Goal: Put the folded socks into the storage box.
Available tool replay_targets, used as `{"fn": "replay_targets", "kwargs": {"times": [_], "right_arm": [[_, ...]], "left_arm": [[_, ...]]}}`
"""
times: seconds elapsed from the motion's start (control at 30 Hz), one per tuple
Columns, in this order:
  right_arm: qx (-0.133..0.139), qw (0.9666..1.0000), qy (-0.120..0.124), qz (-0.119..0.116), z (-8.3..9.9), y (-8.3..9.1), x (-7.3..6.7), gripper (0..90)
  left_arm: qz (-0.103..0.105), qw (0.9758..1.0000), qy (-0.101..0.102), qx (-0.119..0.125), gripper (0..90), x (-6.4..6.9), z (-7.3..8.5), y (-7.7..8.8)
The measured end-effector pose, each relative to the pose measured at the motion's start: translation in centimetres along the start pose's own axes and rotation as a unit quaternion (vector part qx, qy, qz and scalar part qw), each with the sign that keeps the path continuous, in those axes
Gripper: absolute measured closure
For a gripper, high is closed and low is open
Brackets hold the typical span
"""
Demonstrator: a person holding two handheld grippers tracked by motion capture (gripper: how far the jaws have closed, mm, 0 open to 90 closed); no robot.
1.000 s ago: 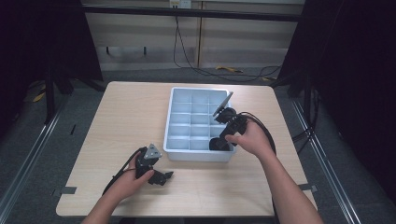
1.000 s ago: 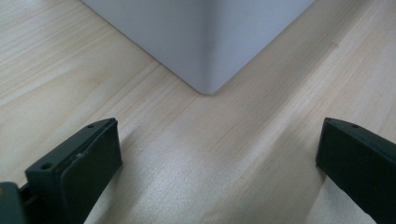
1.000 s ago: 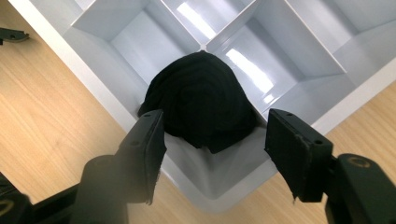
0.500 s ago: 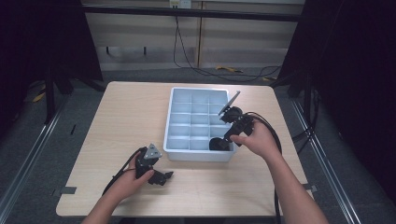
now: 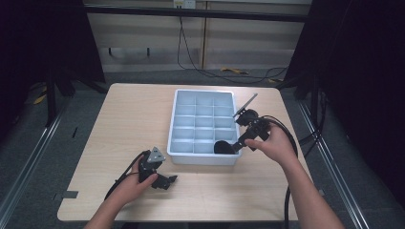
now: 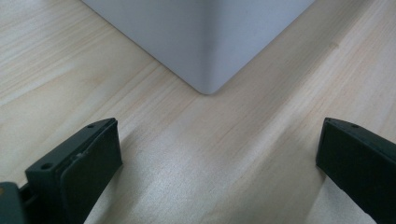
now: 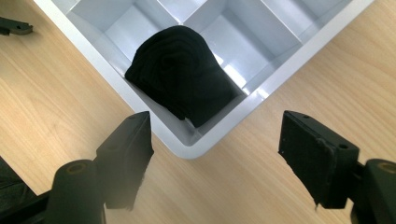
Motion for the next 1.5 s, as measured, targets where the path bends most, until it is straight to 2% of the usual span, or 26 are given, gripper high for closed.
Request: {"fn": "replay_targets", "kwargs": {"times": [0.47, 0.63, 0.67, 0.87, 1.1, 1.5], "right_arm": [[0.015, 0.9999, 0.002, 0.001, 1.8, 0.4, 0.6, 24.2], [0.015, 0.9998, -0.009, 0.003, 2.8, 0.5, 1.0, 24.0], [0.017, 0.9998, -0.004, 0.001, 3.0, 0.5, 1.2, 24.0], [0.02, 0.9997, -0.012, -0.005, 4.2, 0.2, 1.5, 23.8], [0.021, 0.9997, -0.015, 0.002, 5.3, 0.0, 1.8, 23.4], [0.031, 0.9993, -0.02, -0.004, 7.2, -1.2, 2.3, 22.7]], "left_arm": [[0.001, 1.0, 0.002, 0.0, 0.0, 0.0, 0.0, 0.0], [0.0, 1.0, -0.002, -0.002, 0.0, 0.0, 0.0, 0.0], [0.001, 1.0, -0.002, -0.002, 0.0, 0.0, 0.0, 0.0], [0.001, 1.0, -0.001, -0.001, 0.0, 0.0, 0.0, 0.0], [0.001, 1.0, -0.002, -0.001, 0.0, 0.0, 0.0, 0.0], [0.002, 1.0, -0.003, -0.002, 0.0, 0.0, 0.0, 0.0]]}}
Point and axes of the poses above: each handheld gripper's, and its own axes: y roughly backward along the jaws, z roughly out of its underside, x roughly to its right, the point moved 3 cm from there along -y, roughly forward along the jaws, and after that the axes turned 2 degrees about x, right-handed, at the moved point
